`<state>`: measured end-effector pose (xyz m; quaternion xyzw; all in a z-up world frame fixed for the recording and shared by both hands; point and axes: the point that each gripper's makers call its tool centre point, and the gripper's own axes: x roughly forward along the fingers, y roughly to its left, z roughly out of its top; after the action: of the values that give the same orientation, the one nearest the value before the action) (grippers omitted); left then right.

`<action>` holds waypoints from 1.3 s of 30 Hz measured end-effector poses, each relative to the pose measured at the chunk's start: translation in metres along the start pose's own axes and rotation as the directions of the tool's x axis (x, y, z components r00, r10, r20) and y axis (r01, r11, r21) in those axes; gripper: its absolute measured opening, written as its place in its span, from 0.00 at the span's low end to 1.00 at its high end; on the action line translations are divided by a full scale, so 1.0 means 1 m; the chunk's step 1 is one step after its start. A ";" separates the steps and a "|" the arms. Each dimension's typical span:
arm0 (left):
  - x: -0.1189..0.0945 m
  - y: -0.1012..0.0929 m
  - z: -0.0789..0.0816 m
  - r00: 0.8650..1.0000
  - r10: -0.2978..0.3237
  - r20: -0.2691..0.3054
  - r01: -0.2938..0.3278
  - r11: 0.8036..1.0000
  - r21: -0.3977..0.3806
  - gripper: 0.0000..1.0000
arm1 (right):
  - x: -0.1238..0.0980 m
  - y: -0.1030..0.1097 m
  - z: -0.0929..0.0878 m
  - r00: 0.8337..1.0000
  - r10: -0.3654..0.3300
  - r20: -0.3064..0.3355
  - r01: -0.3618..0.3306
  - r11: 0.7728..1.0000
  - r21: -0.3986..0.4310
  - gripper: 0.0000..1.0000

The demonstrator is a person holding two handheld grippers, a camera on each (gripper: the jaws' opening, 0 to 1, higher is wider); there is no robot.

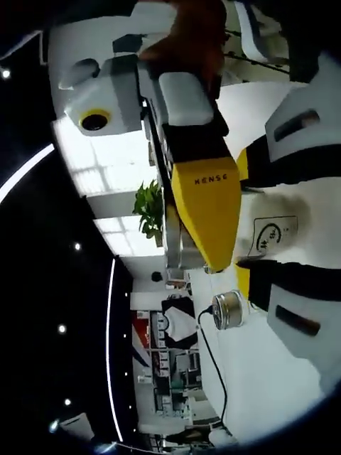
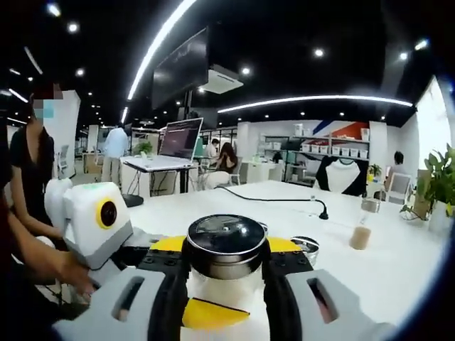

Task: Rotate the seasoning bottle until the label or dispensing opening points toward the visible target arrow and the bottle remains upright within the marked orientation range

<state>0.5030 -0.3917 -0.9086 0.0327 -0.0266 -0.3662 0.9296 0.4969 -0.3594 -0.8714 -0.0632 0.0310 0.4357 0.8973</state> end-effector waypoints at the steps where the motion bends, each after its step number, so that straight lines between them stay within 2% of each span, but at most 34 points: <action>1: 0.000 -0.002 0.001 1.000 -0.026 -0.001 0.026 1.000 -0.007 0.42 | -0.001 -0.001 0.001 1.000 0.017 0.004 -0.017 0.999 0.027 0.38; 2: 0.000 -0.003 0.001 0.999 -0.039 -0.002 0.039 0.999 -0.012 0.42 | -0.003 -0.002 0.002 0.999 0.038 0.014 -0.039 0.997 0.060 0.38; 6: -0.005 -0.010 0.000 0.994 -0.113 -0.003 0.113 0.994 0.007 0.42 | -0.009 0.000 0.002 0.993 0.108 0.039 -0.111 0.990 0.083 0.38; 9: -0.009 -0.017 -0.002 0.983 -0.184 0.002 0.184 0.982 -0.050 0.42 | -0.015 0.008 0.004 0.983 0.174 0.063 -0.176 0.984 0.024 0.38; 14: -0.007 -0.019 -0.004 0.973 -0.230 0.002 0.229 0.970 -0.087 0.42 | -0.016 0.006 0.004 0.978 0.192 0.081 -0.197 0.979 0.058 0.38; 18: -0.006 -0.028 -0.007 0.957 -0.290 -0.012 0.288 0.952 -0.104 0.42 | -0.019 0.008 0.006 0.969 0.221 0.113 -0.232 0.969 0.089 0.38; 21: -0.005 -0.030 -0.008 0.957 -0.291 -0.015 0.288 0.951 -0.113 0.43 | -0.020 0.010 0.005 0.966 0.231 0.115 -0.242 0.967 0.085 0.38; 24: -0.005 -0.028 -0.010 0.973 -0.228 -0.040 0.225 0.972 -0.070 0.42 | -0.020 0.012 0.004 0.965 0.231 0.124 -0.240 0.968 0.068 0.38; 28: -0.002 -0.018 -0.010 0.991 -0.118 -0.057 0.115 0.992 -0.056 0.42 | -0.013 0.003 0.005 0.978 0.153 0.144 -0.168 0.981 0.099 0.38; 30: -0.002 -0.015 -0.010 0.995 -0.082 -0.054 0.080 0.996 -0.041 0.42 | -0.012 0.003 0.007 0.980 0.130 0.152 -0.145 0.985 0.096 0.38; 32: -0.002 -0.009 -0.008 0.998 -0.027 -0.055 0.027 1.000 0.004 0.42 | -0.011 0.002 0.008 0.982 0.106 0.159 -0.122 0.988 0.094 0.38; 34: -0.001 -0.003 -0.008 0.997 0.031 -0.064 -0.027 0.998 0.062 0.42 | -0.009 -0.003 0.008 0.988 0.025 0.151 -0.040 0.994 0.101 0.38; 37: -0.001 0.003 -0.010 0.992 0.103 -0.079 -0.093 0.989 0.116 0.42 | -0.005 -0.002 0.007 0.992 -0.031 0.124 0.026 0.999 0.042 0.38; 39: 0.000 0.003 -0.010 0.990 0.115 -0.078 -0.106 0.989 0.107 0.42 | -0.002 -0.001 0.006 0.992 -0.068 0.108 0.067 0.998 0.006 0.38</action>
<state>0.5060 -0.3895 -0.9186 0.0942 -0.0082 -0.3104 0.9459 0.4964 -0.3601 -0.8650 -0.0395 -0.0193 0.4078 0.9120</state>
